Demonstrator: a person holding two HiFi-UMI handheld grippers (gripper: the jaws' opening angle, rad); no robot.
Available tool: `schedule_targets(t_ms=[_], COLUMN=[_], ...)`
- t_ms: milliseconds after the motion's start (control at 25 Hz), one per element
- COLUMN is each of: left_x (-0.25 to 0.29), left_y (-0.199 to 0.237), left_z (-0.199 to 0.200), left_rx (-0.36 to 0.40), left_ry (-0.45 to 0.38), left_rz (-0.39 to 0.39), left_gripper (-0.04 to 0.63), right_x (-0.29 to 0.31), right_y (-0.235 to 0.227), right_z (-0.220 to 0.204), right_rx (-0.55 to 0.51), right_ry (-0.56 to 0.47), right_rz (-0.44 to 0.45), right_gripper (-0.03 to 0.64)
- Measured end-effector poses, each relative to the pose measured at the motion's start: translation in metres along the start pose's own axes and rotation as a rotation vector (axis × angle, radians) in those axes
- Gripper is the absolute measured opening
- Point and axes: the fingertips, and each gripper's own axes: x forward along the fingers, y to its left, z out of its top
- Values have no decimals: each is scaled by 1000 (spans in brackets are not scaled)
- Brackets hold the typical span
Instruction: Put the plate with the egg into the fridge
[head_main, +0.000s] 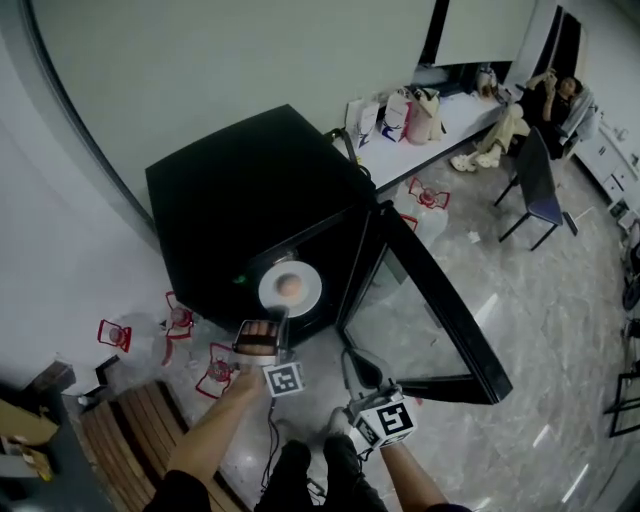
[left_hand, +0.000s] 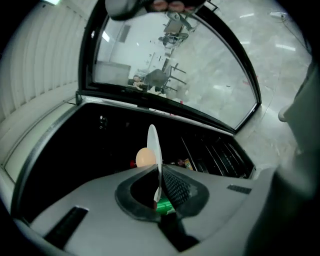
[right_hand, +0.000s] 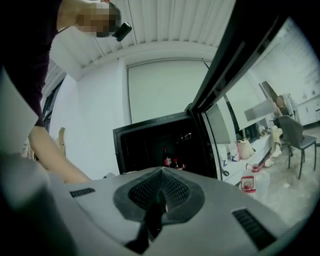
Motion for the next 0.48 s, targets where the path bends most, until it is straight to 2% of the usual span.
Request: schedule_targets(t_ms=[240,480], left_x=[86,121], left_y=[-45,-63], left_z=[-12,-26], left_rx=[24,65], left_ry=[130,197], left_rz=[-52,-73], left_gripper=[20,20], right_x=[21,41], right_y=[-43,-61], right_z=[-38,-46], right_rx=[-5,20], right_ry=[26,16], right_rz=[55,83], right_gripper=[6,6])
